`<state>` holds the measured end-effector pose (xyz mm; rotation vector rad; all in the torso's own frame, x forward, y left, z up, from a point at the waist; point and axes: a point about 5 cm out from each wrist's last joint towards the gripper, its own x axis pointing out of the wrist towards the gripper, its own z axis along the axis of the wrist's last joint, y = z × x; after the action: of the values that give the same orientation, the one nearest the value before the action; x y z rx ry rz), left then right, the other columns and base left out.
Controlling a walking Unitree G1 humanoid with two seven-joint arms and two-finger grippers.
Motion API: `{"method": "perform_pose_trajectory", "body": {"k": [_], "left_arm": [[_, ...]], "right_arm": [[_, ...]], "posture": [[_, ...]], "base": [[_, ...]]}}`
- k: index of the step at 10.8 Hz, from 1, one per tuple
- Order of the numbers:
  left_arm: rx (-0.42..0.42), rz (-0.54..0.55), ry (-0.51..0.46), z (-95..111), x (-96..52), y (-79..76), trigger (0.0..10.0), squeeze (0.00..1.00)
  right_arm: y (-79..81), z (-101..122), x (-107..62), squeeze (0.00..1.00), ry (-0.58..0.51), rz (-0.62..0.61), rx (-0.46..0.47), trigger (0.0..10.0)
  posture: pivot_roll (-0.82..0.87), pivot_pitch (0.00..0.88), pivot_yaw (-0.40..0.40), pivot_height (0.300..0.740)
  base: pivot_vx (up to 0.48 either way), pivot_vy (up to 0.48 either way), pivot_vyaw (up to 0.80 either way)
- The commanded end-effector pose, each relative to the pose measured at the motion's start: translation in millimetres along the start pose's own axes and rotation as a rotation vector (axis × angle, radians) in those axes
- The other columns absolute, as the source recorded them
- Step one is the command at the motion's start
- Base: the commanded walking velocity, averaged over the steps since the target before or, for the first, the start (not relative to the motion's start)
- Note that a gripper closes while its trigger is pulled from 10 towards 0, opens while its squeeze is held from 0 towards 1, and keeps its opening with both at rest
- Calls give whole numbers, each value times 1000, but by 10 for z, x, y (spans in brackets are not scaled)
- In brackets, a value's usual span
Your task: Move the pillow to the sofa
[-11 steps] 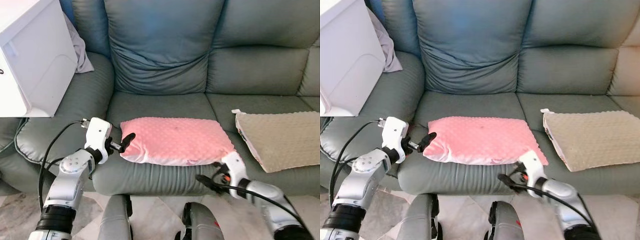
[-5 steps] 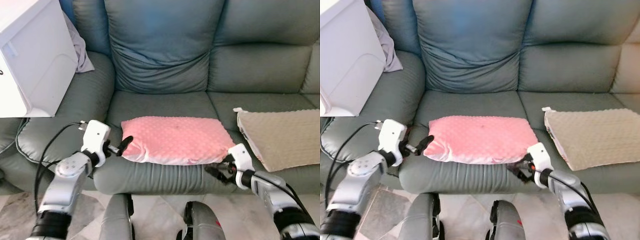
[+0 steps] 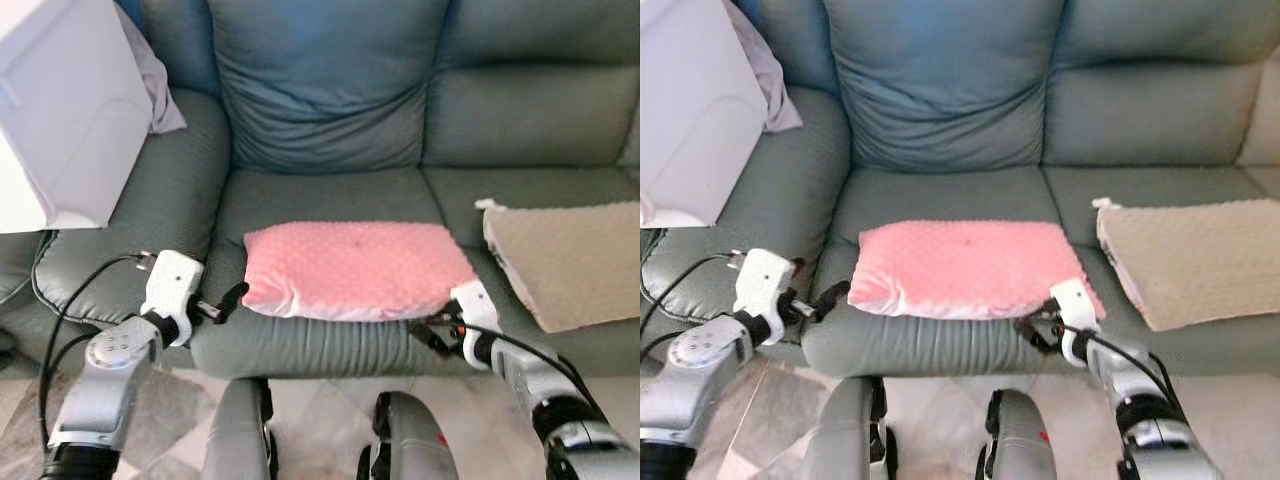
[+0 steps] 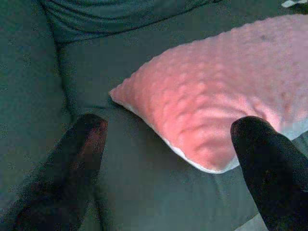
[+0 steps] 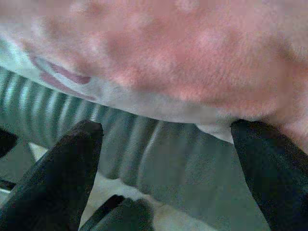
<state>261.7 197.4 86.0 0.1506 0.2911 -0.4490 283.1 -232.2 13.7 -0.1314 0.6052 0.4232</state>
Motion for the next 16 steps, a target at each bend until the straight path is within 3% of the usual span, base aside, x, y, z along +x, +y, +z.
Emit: {"method": "perform_pose_trajectory", "body": {"k": [1,6,7,10,13,16], "left_arm": [[12,10,2,30,-28,27,10000,0],[29,17,-3,78,48,56,10000,0],[20,26,-19,92,119,42,10000,0],[9,25,-49,115,265,-4,10000,0],[4,23,-69,146,393,-27,10000,0],[12,16,-76,134,414,-18,10000,0]], "right_arm": [[-15,18,10,1000,-10,-17,6,10000],[182,123,109,1000,-78,94,14,10000],[350,154,87,1000,-131,181,32,10000],[670,17,-194,1000,-137,308,50,10000],[606,-196,-418,1000,-59,242,83,10000],[401,-138,-371,1000,-47,150,88,10000]], "posture": [[120,161,26,630],[103,122,20,630],[78,87,9,630],[28,23,-7,630],[-6,0,-4,630],[-3,0,7,630]], "base": [[0,0,0],[0,0,0],[0,0,0],[0,0,0],[0,0,0],[0,0,0]]}}
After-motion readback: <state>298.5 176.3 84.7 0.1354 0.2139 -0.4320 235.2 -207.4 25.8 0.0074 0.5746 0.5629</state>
